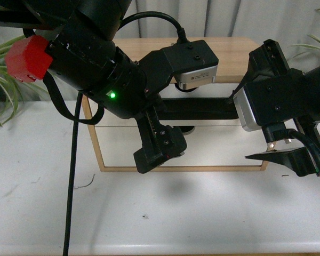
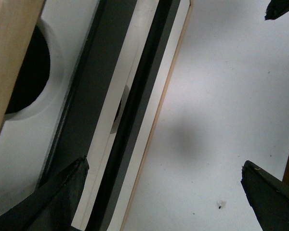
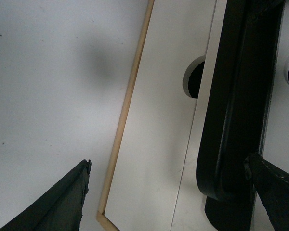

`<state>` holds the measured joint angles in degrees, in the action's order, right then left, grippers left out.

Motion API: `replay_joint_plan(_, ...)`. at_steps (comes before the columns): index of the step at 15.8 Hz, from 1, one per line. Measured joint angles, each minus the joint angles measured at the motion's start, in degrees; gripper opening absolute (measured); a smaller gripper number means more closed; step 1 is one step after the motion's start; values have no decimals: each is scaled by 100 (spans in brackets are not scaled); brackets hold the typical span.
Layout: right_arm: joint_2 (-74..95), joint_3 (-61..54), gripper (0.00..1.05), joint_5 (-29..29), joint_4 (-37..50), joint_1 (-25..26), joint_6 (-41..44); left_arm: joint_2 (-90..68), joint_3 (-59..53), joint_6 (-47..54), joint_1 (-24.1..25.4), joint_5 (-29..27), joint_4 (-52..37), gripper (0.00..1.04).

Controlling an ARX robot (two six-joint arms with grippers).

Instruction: Pull drawer

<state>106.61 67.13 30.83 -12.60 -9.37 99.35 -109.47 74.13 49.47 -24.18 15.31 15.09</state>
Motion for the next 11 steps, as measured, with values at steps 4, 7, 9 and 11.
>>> replay_joint_plan(4,175,-133,98,-2,254,-76,0,-9,0,-26,-63,81,-7,98)
replay_joint_plan(7,258,-229,98,26,481,-72,15,-59,-44,-122,-144,125,-127,98)
replay_joint_plan(9,286,-328,98,70,601,-24,20,-118,-96,-138,-225,107,-234,98)
replay_joint_plan(11,319,-350,98,66,660,46,28,-177,-98,-151,-247,107,-299,98)
